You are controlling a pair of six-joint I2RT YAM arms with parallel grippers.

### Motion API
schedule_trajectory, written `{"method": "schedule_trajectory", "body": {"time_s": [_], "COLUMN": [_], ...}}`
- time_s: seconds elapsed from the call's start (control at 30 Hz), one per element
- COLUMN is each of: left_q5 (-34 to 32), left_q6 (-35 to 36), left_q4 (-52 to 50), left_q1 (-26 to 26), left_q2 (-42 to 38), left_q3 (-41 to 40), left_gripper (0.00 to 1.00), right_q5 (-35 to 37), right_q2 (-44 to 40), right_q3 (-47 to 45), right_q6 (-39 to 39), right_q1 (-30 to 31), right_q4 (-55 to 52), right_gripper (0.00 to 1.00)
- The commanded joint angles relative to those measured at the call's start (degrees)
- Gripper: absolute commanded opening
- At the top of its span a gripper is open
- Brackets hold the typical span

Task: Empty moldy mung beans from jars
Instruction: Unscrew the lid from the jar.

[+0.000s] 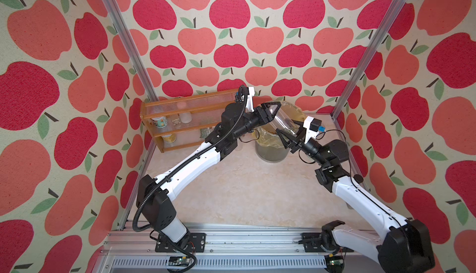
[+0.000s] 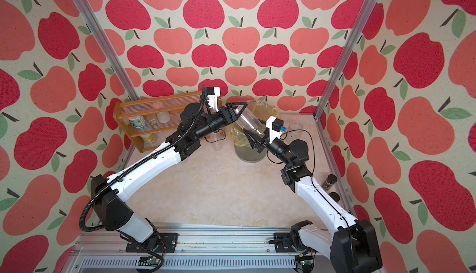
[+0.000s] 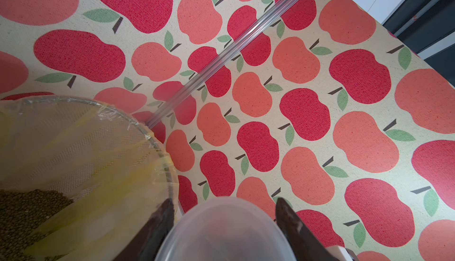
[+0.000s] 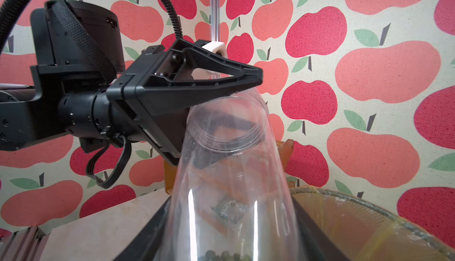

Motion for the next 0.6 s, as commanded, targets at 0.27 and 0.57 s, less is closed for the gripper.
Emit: {"method": "schedule_trajectory", "body": {"time_s": [0.27, 0.57], "left_q5": [-6.0, -4.8], "left_q6": [1.6, 4.0], "left_q4": [-12.7, 0.5], "left_q1": [-4.9, -5.0], "left_q2": [4.6, 0.0], "left_q3": [7.6, 0.5], "left_gripper": [0.71, 0.88], "right_q5": [1.9, 3.6], "right_q2": [-6.0, -8.8], "right_q3": [-1.2, -2.6], "right_q6": [-11.5, -8.2], "right_q1": [1.7, 0.9], "right_q4": [-3.7, -4.9], "right_gripper": [0.49, 0.48]}}
